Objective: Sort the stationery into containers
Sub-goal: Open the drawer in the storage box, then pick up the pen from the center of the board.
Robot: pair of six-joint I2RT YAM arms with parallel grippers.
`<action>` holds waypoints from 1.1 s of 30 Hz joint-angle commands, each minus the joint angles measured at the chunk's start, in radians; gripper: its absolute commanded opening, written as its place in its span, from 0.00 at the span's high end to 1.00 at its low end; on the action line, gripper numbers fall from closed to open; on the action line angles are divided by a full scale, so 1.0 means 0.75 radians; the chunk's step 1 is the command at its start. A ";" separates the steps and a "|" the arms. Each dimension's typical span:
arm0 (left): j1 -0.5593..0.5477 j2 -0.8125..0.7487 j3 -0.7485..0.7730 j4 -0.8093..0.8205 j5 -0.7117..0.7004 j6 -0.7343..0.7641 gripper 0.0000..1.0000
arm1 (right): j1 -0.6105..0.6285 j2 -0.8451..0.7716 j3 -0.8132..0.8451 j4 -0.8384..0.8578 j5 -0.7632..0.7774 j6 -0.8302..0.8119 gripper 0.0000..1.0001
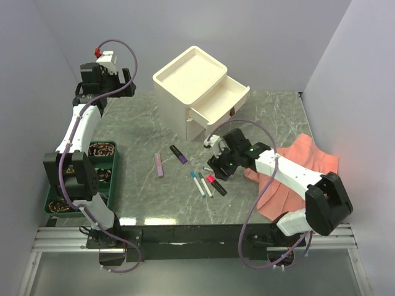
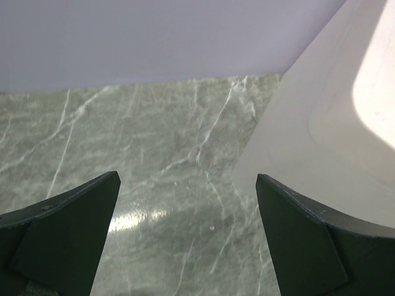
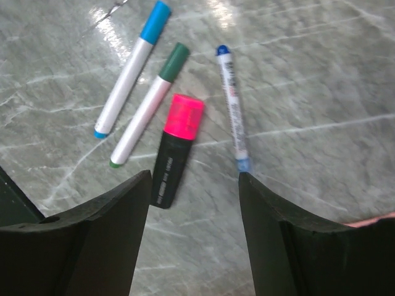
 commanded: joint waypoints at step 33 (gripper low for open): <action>-0.142 -0.127 -0.081 -0.026 -0.347 0.218 0.01 | 0.237 0.374 0.012 0.105 0.243 0.175 0.72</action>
